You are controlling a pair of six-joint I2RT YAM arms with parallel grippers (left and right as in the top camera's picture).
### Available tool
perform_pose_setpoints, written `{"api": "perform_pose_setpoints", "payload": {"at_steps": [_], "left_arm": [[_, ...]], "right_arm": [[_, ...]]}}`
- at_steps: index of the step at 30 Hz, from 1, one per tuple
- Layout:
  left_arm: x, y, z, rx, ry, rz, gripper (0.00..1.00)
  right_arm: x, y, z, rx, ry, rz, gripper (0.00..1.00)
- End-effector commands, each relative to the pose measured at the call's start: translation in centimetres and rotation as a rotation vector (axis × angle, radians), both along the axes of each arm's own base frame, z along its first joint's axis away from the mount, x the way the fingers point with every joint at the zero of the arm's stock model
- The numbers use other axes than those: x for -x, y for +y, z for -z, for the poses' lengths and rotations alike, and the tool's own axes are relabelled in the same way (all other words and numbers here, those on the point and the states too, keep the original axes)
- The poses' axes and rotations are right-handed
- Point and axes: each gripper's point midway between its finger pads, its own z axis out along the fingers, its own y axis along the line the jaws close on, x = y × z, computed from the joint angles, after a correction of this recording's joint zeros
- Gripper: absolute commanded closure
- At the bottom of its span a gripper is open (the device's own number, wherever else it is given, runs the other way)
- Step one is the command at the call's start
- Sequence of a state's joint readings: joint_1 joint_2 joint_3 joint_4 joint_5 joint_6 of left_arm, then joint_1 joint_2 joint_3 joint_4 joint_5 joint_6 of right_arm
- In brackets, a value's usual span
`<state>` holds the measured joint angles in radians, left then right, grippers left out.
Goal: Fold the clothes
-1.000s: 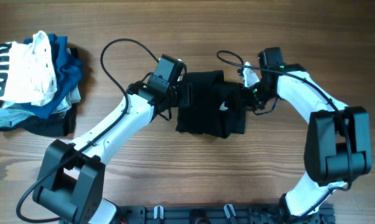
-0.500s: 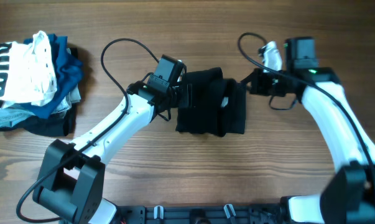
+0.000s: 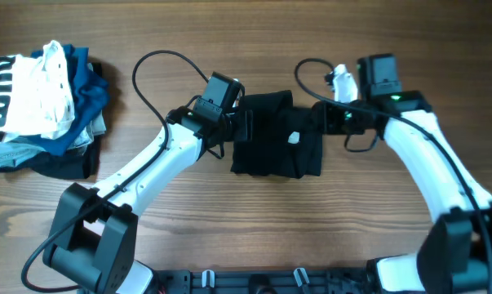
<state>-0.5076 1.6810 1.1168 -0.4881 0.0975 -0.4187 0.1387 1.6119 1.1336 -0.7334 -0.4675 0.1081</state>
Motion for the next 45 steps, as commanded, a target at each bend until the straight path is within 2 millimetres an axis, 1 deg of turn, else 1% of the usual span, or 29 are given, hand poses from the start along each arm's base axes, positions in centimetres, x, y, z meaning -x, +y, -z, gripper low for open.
{"api": "perform_pose_setpoints", "payload": {"at_steps": [1,4,5,7,8,9,10,12,13,15,16,17,18,20,21,22,24,27,28,29,31,32,35,37,40,42,44,45], "left_arm": [[-0.4,0.4,-1.2,-0.011,-0.036,0.004,0.32],[-0.3,0.5,-1.1,-0.014,-0.029,0.004,0.31],[-0.3,0.5,-1.1,-0.014,-0.029,0.004,0.31],[-0.3,0.5,-1.1,-0.014,-0.029,0.004,0.31],[-0.3,0.5,-1.1,-0.014,-0.029,0.004,0.31],[-0.3,0.5,-1.1,-0.014,-0.029,0.004,0.31],[-0.3,0.5,-1.1,-0.014,-0.029,0.004,0.31],[-0.3,0.5,-1.1,-0.014,-0.03,0.004,0.31],[-0.3,0.5,-1.1,-0.014,-0.03,0.004,0.31],[-0.3,0.5,-1.1,-0.014,-0.029,0.004,0.31],[-0.3,0.5,-1.1,-0.014,-0.03,0.004,0.31],[-0.3,0.5,-1.1,-0.014,-0.03,0.004,0.31],[-0.3,0.5,-1.1,-0.014,-0.03,0.004,0.31],[-0.3,0.5,-1.1,-0.014,-0.029,0.004,0.31],[-0.3,0.5,-1.1,-0.014,-0.029,0.004,0.31],[-0.3,0.5,-1.1,-0.014,-0.029,0.004,0.31],[-0.3,0.5,-1.1,-0.014,-0.029,0.004,0.31],[-0.3,0.5,-1.1,-0.014,-0.029,0.004,0.31],[-0.3,0.5,-1.1,-0.014,-0.029,0.004,0.31],[-0.3,0.5,-1.1,-0.014,-0.029,0.004,0.31],[-0.2,0.5,-1.0,-0.016,-0.025,0.004,0.31],[-0.2,0.6,-1.0,-0.018,-0.023,0.004,0.31],[-0.1,0.6,-1.0,-0.02,-0.02,0.004,0.3],[-0.1,0.7,-1.0,-0.022,-0.022,0.002,0.3],[-0.1,0.7,-1.0,-0.022,-0.022,0.002,0.3],[-0.1,0.7,-1.0,-0.022,-0.022,0.002,0.3],[-0.1,0.7,-1.0,-0.023,-0.022,0.002,0.3],[-0.1,0.7,-1.0,-0.022,-0.022,0.002,0.3]], "right_arm": [[1.0,1.4,4.1,-0.033,0.091,-0.079,0.39],[-0.4,1.8,5.7,-0.043,0.067,-0.094,0.37],[-0.8,2.4,6.1,-0.077,0.051,-0.116,0.38],[-0.4,4.4,5.1,-0.193,-0.004,-0.247,0.44],[-0.1,5.3,4.4,-0.247,-0.032,-0.304,0.44],[0.1,5.6,4.2,-0.263,-0.047,-0.331,0.44],[0.1,5.7,4.1,-0.263,-0.054,-0.34,0.41],[-0.2,5.8,4.2,-0.26,-0.065,-0.341,0.41],[-0.2,5.8,4.3,-0.26,-0.065,-0.341,0.46],[0.0,5.9,4.6,-0.26,-0.051,-0.343,0.46],[0.2,6.0,4.7,-0.26,-0.041,-0.347,0.45],[0.6,6.2,5.0,-0.259,-0.035,-0.364,0.37],[0.9,6.7,5.3,-0.256,-0.034,-0.39,0.34],[1.5,7.6,5.4,-0.258,-0.035,-0.424,0.34],[1.8,8.1,5.5,-0.254,-0.039,-0.447,0.4],[1.8,8.3,5.6,-0.241,-0.039,-0.452,0.48],[1.6,8.2,6.1,-0.201,-0.026,-0.423,0.6],[0.3,6.3,7.6,-0.07,0.008,-0.295,0.96],[-0.2,5.9,7.8,-0.046,0.012,-0.253,0.96],[-0.5,6.0,7.7,-0.05,0.003,-0.241,0.96],[-1.0,6.1,6.8,-0.067,-0.009,-0.213,0.96],[-1.1,6.3,5.8,-0.089,-0.023,-0.215,0.96],[-1.3,6.3,2.0,-0.159,-0.091,-0.219,0.96],[-1.5,5.5,-0.3,-0.162,-0.145,-0.2,0.96],[-2.0,4.0,-2.8,-0.164,-0.209,-0.163,0.96],[-2.3,2.5,-3.2,-0.146,-0.217,-0.123,0.96],[-2.6,1.1,-2.8,-0.119,-0.207,-0.086,0.96],[-2.8,0.0,-2.6,-0.098,-0.201,-0.058,0.96]]}}
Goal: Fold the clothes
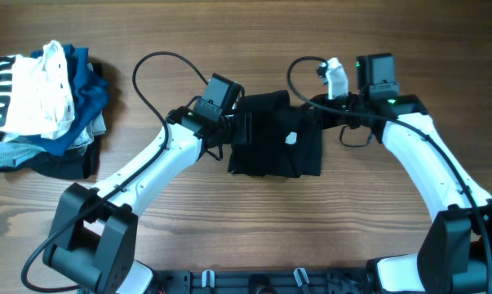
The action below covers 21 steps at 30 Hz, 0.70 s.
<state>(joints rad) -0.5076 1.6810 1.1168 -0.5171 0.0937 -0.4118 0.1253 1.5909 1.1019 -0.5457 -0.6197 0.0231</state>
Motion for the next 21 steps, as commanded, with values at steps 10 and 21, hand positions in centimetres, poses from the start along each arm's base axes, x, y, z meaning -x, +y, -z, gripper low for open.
{"api": "perform_pose_setpoints", "payload": {"at_steps": [10,21], "left_arm": [[-0.6,0.3,-1.3,-0.002,-0.043,-0.001,0.27],[-0.4,0.4,-1.2,-0.007,-0.033,-0.001,0.27]], "right_arm": [[2.6,-4.5,5.2,0.083,0.247,0.137,0.52],[-1.8,1.9,6.3,-0.115,0.122,0.099,0.59]]}}
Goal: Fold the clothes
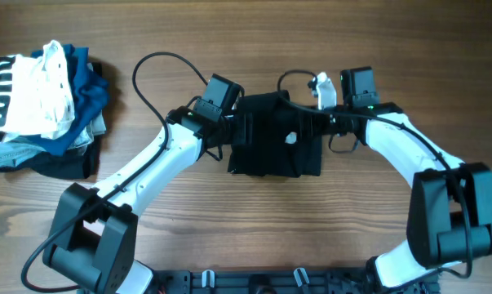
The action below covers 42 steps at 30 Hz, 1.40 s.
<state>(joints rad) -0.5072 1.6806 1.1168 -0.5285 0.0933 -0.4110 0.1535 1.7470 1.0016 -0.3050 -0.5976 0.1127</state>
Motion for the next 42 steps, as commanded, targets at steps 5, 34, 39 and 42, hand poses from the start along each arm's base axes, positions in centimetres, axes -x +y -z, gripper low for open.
{"api": "perform_pose_setpoints", "payload": {"at_steps": [5,34,39,42], "left_arm": [[-0.6,0.3,-1.3,-0.001,-0.042,-0.001,0.27],[-0.6,0.3,-1.3,-0.001,-0.042,-0.001,0.25],[-0.6,0.3,-1.3,-0.001,-0.042,-0.001,0.24],[-0.6,0.3,-1.3,-0.001,-0.042,-0.001,0.24]], "right_arm": [[-1.2,2.3,-2.3,-0.22,0.035,0.033,0.96],[1.9,2.2,0.0,-0.183,-0.031,-0.172,0.21],[0.6,1.3,1.1,-0.109,0.022,-0.03,0.67],[0.4,0.9,1.4,-0.093,0.048,0.018,0.96]]}}
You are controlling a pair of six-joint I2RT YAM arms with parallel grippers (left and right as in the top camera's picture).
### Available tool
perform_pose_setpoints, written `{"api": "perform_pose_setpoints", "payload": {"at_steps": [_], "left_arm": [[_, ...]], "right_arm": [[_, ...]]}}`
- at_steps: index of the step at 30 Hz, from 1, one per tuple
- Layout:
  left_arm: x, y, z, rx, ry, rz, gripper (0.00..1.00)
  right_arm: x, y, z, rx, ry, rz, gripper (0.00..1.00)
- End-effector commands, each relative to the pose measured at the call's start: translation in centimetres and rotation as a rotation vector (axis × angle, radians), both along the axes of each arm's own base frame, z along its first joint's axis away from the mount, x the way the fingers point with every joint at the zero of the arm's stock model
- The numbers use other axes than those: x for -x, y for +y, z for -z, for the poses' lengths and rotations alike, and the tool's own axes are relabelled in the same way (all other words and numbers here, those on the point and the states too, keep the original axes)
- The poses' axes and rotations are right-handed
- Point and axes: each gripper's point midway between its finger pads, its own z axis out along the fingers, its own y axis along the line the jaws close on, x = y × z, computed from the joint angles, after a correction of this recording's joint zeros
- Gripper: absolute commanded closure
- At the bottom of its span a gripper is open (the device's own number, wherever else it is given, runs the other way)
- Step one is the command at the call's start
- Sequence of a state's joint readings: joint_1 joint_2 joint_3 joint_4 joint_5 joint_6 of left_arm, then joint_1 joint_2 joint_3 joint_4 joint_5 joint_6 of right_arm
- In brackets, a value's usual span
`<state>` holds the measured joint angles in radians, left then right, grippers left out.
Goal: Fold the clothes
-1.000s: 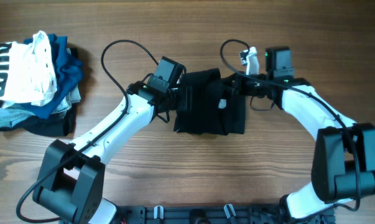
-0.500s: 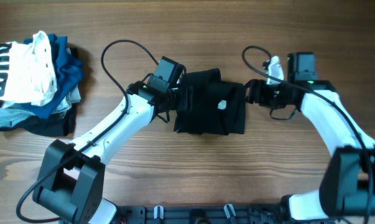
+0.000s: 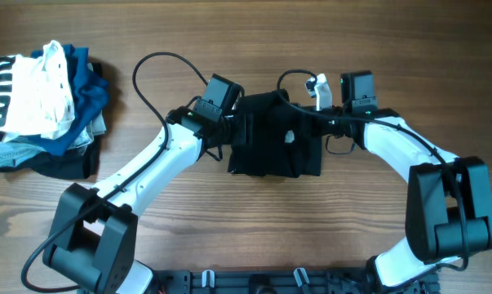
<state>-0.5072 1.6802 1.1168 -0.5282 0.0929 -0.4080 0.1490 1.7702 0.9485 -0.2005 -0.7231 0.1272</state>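
A black garment (image 3: 270,151) lies partly folded at the table's middle, with a small white tag (image 3: 290,137) on top. My left gripper (image 3: 244,127) rests on the garment's left edge. My right gripper (image 3: 305,119) reaches over the upper right part of the cloth, close to the tag. The dark fingers of both grippers merge with the black fabric, so I cannot tell how their jaws stand. Only the overhead view is given.
A heap of unfolded clothes (image 3: 37,98), white, blue, grey and black, lies at the far left of the wooden table (image 3: 229,229). Black cables loop above both wrists.
The right wrist has turned slightly and its gripper sits a little further in over the garment's top right. The left arm and the cloth's lower edge have not moved.
The right gripper was first at the garment's right edge, outside the cloth. At each later moment it stood further left, and it is now over the upper right part near the tag. The left gripper has stayed on the left edge throughout.
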Motion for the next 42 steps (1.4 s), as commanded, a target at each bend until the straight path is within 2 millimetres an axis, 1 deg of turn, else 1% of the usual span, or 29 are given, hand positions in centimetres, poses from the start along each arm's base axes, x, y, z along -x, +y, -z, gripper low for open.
{"api": "perform_pose_setpoints", "payload": {"at_steps": [1,3,5,7,8,10,12,14,15,19,20,22,23,24,25,26,27,28,29,31,33,34,35,36,37,39,40,41,42], "left_arm": [[-0.6,0.3,-1.3,0.0,-0.04,-0.004,0.24],[-0.6,0.3,-1.3,0.0,-0.04,-0.004,0.24],[-0.6,0.3,-1.3,0.0,-0.04,-0.004,0.24],[-0.6,0.3,-1.3,0.0,-0.04,-0.004,0.24],[-0.6,0.3,-1.3,0.0,-0.04,-0.004,0.24],[-0.6,0.3,-1.3,0.0,-0.04,-0.004,0.24],[-0.6,0.3,-1.3,0.0,-0.041,-0.004,0.24],[-0.6,0.3,-1.3,0.0,-0.041,-0.004,0.24],[-0.6,0.3,-1.3,0.0,-0.041,-0.004,0.23],[-0.6,0.3,-1.3,0.0,-0.041,-0.004,0.23],[-0.6,0.3,-1.3,0.0,-0.041,-0.004,0.23],[-0.6,0.3,-1.3,0.0,-0.041,-0.004,0.23],[-0.6,0.3,-1.3,0.0,-0.04,-0.004,0.23],[-0.6,0.3,-1.3,0.0,-0.04,-0.004,0.23],[-0.6,0.3,-1.3,0.0,-0.04,-0.004,0.23],[-0.6,0.3,-1.3,0.0,-0.04,-0.003,0.24],[-0.6,0.3,-1.3,0.0,-0.04,-0.003,0.26],[-0.6,0.3,-1.3,-0.001,-0.04,-0.003,0.33],[-0.6,0.3,-1.2,-0.001,-0.039,-0.003,0.38],[-0.7,0.0,-1.1,0.01,-0.039,0.003,0.49],[-0.6,-1.5,-1.0,0.081,-0.022,0.042,0.57],[-0.5,-2.9,-1.1,0.145,-0.01,0.078,0.6],[-0.4,-4.1,-1.1,0.204,0.001,0.112,0.64],[-0.5,-5.0,-0.9,0.245,0.01,0.137,0.66],[-0.6,-5.4,-0.5,0.259,0.016,0.146,0.7],[-0.8,-5.2,1.1,0.245,0.04,0.133,0.75],[-1.0,-4.8,1.9,0.237,0.056,0.122,0.75],[-1.1,-4.4,2.5,0.227,0.071,0.112,0.69],[-1.3,-3.8,2.9,0.216,0.078,0.096,0.62]], "right_arm": [[-0.4,-0.6,1.1,0.023,0.049,0.066,0.96],[-0.8,-0.6,0.5,0.01,0.045,0.084,0.96],[-1.1,-0.2,-2.0,-0.05,0.004,0.059,0.96],[-1.3,-0.4,-4.1,-0.08,-0.035,0.06,0.96],[-1.4,-0.8,-4.8,-0.082,-0.047,0.072,0.96],[-1.8,-2.6,-7.1,-0.088,-0.085,0.127,0.96],[-1.7,-4.4,-8.4,-0.087,-0.101,0.173,0.96],[-1.5,-5.9,-8.8,-0.08,-0.091,0.21,0.96],[-1.3,-6.9,-8.4,-0.069,-0.069,0.233,0.96],[-0.6,-9.3,-5.8,0.037,0.023,0.316,0.96],[-0.4,-9.6,-5.3,0.057,0.043,0.327,0.8],[0.0,-10.1,-4.4,0.09,0.072,0.345,0.32],[0.1,-10.5,-4.1,0.116,0.083,0.359,0.23],[0.2,-11.0,-3.7,0.146,0.087,0.377,0.22],[0.1,-11.4,-3.6,0.163,0.085,0.392,0.24],[0.0,-11.7,-3.6,0.166,0.086,0.401,0.34],[0.0,-11.4,-3.9,0.147,0.083,0.391,0.41],[0.0,-10.8,-4.3,0.115,0.075,0.365,0.52],[0.1,-9.6,-5.1,0.063,0.04,0.294,0.57],[0.5,-7.6,-6.3,-0.008,-0.021,0.172,0.6],[0.9,-6.3,-6.2,0.005,-0.054,0.103,0.72],[1.1,-5.5,-5.6,0.032,-0.068,0.068,0.8],[1.2,-4.9,-4.5,0.074,-0.065,0.056,0.83],[1.3,-4.5,-3.3,0.111,-0.049,0.051,0.85],[1.2,-4.5,-2.0,0.15,-0.025,0.061,0.85],[0.9,-5.4,1.1,0.231,0.065,0.137,0.93],[0.9,-6.1,2.6,0.258,0.125,0.197,0.93],[1.0,-6.8,4.1,0.274,0.189,0.254,0.91],[1.1,-7.0,5.2,0.269,0.228,0.272,0.91]]}}
